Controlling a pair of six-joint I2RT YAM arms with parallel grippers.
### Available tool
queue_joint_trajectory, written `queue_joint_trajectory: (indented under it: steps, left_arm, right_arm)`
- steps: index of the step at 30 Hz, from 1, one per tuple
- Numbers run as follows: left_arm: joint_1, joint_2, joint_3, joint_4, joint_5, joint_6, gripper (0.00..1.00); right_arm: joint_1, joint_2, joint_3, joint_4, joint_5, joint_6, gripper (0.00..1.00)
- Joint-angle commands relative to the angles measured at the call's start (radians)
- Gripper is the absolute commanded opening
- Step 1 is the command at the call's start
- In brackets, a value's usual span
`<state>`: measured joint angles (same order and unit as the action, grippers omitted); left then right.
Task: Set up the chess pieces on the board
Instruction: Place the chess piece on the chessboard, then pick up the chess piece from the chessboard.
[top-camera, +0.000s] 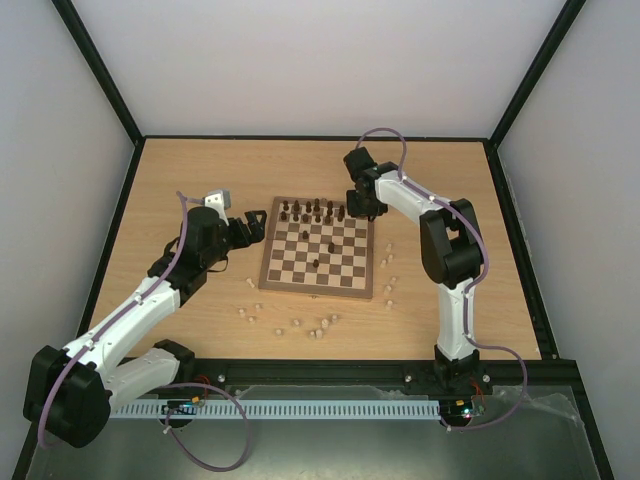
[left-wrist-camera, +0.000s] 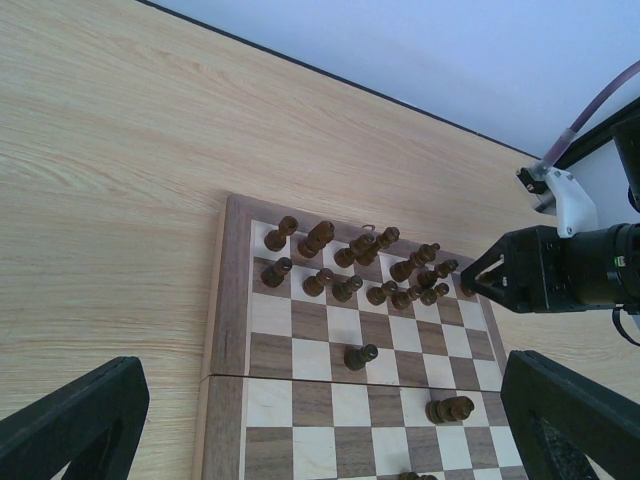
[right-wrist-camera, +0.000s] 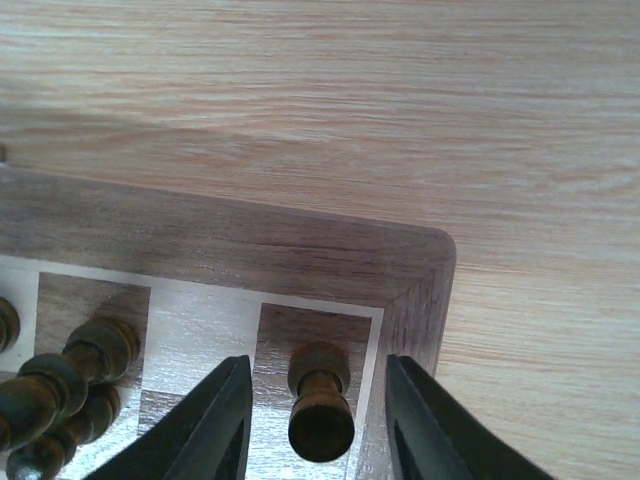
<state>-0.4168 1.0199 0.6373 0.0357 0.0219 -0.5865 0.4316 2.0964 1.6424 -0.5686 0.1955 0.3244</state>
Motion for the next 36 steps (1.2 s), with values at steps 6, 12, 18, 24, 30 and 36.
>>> queue_joint_trajectory:
  steps: [6, 12, 18, 24, 30, 36]
  left_arm:
    - [-0.005, -0.009, 0.02, 0.0, -0.01, 0.005, 1.0]
    - [-0.005, -0.006, 0.025, -0.009, -0.017, 0.005, 1.0]
    - [-0.005, -0.006, 0.025, -0.014, -0.032, 0.005, 1.0]
    - [-0.005, -0.005, 0.026, -0.017, -0.041, 0.008, 0.99]
    - [-0.005, -0.005, 0.026, -0.018, -0.042, 0.008, 1.0]
    - [-0.005, -0.002, 0.025, -0.017, -0.041, 0.007, 1.0]
  right_arm:
    - [0.0, -0.166, -0.048, -0.037, 0.03, 0.019, 0.63]
    - [0.022, -0.354, -0.194, -0.011, -0.01, 0.028, 0.99]
    - [0.149, -0.453, -0.294, -0.005, -0.047, 0.044, 0.99]
    - [0.246, -0.418, -0.323, 0.015, -0.091, 0.047, 0.77]
    - [0.274, -0.345, -0.296, 0.011, -0.111, 0.027, 0.52]
    - [0.285, -0.257, -0.268, 0.011, -0.11, 0.012, 0.47]
